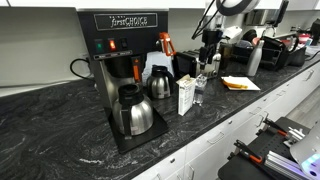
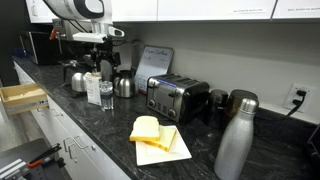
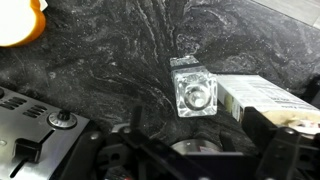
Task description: Move the glass bottle slightly backward
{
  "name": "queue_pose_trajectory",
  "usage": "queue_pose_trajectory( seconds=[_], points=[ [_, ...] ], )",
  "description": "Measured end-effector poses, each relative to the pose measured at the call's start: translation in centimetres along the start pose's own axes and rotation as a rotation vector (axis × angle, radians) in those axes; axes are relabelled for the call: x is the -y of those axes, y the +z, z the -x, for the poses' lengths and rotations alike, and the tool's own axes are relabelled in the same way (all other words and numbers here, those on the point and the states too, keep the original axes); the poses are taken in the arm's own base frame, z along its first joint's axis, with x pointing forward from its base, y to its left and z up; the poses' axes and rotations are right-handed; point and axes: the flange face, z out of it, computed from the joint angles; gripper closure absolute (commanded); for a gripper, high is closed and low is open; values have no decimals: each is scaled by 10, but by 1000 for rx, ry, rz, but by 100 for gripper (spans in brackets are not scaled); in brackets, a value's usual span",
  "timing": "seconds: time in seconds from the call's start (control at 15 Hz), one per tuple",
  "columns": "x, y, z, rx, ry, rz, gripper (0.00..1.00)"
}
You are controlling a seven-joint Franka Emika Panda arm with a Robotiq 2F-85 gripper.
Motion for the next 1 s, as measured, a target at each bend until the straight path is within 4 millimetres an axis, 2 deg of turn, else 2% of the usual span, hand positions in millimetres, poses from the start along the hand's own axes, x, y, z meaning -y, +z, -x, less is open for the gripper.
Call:
queue_pose_trajectory(
  seconds=[0.33, 1.0],
  points=[
    [2, 29, 3, 17, -5, -5, 0],
    [0, 65, -3, 59, -3, -19, 0]
  ],
)
